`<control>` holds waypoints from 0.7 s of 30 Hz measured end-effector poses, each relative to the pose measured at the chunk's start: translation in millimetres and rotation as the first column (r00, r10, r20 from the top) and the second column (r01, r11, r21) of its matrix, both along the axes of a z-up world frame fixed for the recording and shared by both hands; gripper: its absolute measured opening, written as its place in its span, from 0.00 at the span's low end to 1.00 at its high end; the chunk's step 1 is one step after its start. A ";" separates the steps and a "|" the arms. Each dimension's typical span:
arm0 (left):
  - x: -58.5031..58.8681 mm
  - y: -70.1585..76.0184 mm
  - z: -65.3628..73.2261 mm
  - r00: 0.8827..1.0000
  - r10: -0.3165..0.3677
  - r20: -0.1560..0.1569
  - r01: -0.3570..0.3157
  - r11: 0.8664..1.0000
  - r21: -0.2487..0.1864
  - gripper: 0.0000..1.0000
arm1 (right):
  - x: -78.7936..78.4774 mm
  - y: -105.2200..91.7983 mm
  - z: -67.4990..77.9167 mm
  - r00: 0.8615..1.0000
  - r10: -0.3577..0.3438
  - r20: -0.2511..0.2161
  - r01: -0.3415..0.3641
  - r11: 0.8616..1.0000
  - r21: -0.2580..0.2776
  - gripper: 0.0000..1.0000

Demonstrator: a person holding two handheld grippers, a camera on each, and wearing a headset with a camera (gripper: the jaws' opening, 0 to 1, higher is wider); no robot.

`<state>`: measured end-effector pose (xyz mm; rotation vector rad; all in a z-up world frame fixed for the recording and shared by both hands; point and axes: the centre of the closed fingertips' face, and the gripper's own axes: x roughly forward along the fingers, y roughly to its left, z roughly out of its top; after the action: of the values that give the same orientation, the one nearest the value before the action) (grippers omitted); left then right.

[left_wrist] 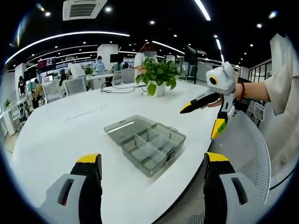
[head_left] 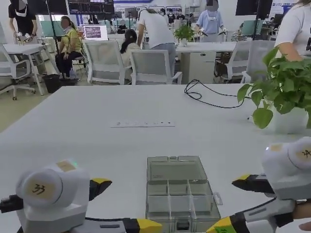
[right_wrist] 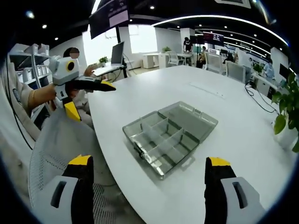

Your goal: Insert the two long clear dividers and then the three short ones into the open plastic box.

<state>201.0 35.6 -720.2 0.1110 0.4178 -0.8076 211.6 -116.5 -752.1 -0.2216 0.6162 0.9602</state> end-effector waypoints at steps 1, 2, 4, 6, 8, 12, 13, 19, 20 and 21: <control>0.5 1.2 0.9 1.000 0.004 0.004 -0.004 1.000 -0.002 0.94 | 0.6 -0.3 0.6 1.000 -0.009 0.001 0.009 1.000 0.005 1.00; 1.8 2.6 2.8 1.000 0.011 0.017 -0.011 1.000 -0.005 0.96 | 1.7 -0.4 1.0 1.000 -0.013 0.007 0.013 1.000 0.005 1.00; 3.7 2.6 8.6 0.999 0.016 0.049 -0.015 0.999 -0.031 0.98 | 2.9 -2.2 0.4 1.000 -0.021 0.017 0.021 1.000 -0.003 1.00; 2.9 1.5 9.1 0.999 0.014 0.047 -0.012 0.999 -0.039 1.00 | 3.0 -3.0 0.0 1.000 -0.023 0.021 0.023 1.000 -0.002 1.00; 2.4 0.8 6.5 0.999 0.007 0.034 -0.006 0.999 -0.031 1.00 | 2.7 -3.6 -0.3 0.999 -0.023 0.024 0.023 1.000 -0.002 1.00; 3.0 1.0 2.7 1.000 0.002 0.032 -0.001 1.000 -0.005 1.00 | 2.8 -4.5 0.1 0.999 -0.028 0.028 0.027 1.000 0.012 1.00; 3.1 0.8 2.7 1.000 0.001 0.031 -0.001 1.000 -0.006 1.00 | 2.7 -4.6 0.5 0.999 -0.026 0.032 0.026 1.000 0.013 1.00; 5.9 2.1 2.0 1.000 0.013 0.021 -0.013 1.000 -0.002 1.00 | 3.3 -6.4 2.6 0.998 -0.020 0.061 0.020 1.000 0.003 1.00; 6.3 2.5 2.1 1.000 0.015 0.021 -0.015 1.000 -0.003 1.00 | 3.1 -6.1 3.3 0.998 -0.020 0.062 0.020 1.000 0.007 1.00; 6.6 2.6 2.3 1.000 0.018 0.020 -0.018 1.000 -0.005 1.00 | 2.6 -5.7 3.9 0.998 -0.018 0.063 0.017 1.000 0.009 1.00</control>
<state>207.5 38.3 -717.9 0.1106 0.3977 -0.7888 214.2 -122.2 -748.3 -0.2375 0.5548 0.9354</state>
